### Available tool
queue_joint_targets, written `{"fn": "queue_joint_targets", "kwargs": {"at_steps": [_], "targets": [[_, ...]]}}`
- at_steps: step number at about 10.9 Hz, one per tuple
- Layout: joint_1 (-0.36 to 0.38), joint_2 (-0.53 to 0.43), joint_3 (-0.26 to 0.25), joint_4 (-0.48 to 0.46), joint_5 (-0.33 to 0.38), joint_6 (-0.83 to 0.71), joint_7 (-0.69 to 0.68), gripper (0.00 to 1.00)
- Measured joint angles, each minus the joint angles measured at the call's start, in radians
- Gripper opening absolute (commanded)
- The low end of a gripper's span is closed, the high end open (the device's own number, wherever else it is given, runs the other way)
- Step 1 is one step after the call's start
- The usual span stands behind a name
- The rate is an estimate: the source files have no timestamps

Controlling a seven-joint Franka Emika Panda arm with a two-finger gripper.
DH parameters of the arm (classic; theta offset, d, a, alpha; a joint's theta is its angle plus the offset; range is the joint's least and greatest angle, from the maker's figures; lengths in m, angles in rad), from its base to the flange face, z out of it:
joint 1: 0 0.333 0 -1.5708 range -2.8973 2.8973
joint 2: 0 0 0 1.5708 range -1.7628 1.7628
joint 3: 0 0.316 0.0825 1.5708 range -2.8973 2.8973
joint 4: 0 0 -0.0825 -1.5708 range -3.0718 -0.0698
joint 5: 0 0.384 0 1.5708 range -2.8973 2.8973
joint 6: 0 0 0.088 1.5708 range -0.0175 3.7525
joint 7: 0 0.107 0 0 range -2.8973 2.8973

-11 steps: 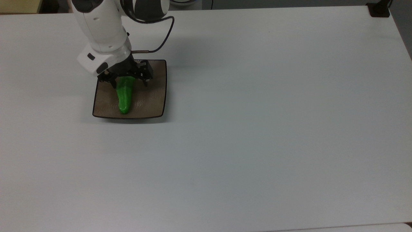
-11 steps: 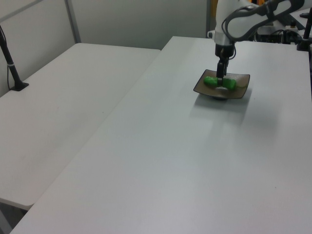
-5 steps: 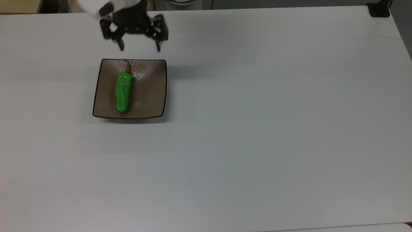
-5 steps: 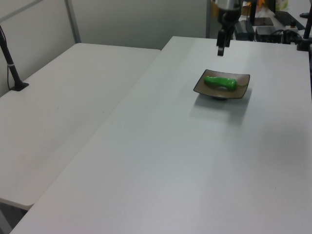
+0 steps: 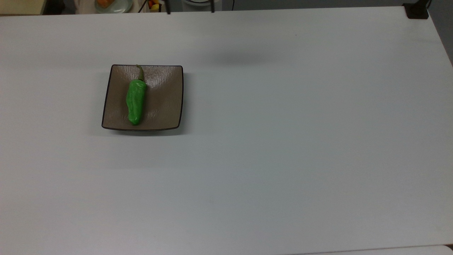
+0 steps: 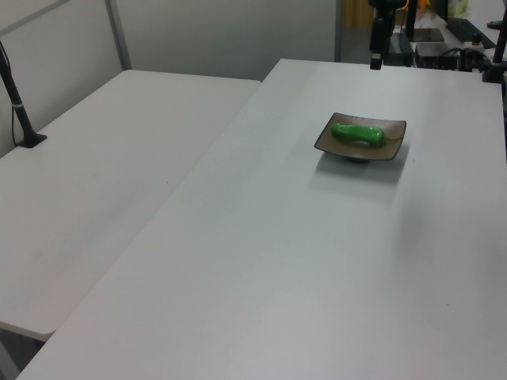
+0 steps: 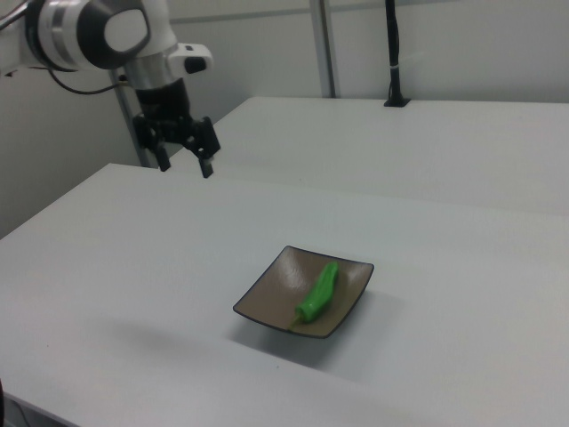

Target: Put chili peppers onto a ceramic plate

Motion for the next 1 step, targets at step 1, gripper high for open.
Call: {"fn": "queue_joint_targets", "kwargs": {"at_steps": [1], "targets": [[0.026,0.001,0.0,-0.001,0.0,0.0,0.0,1.0]]}}
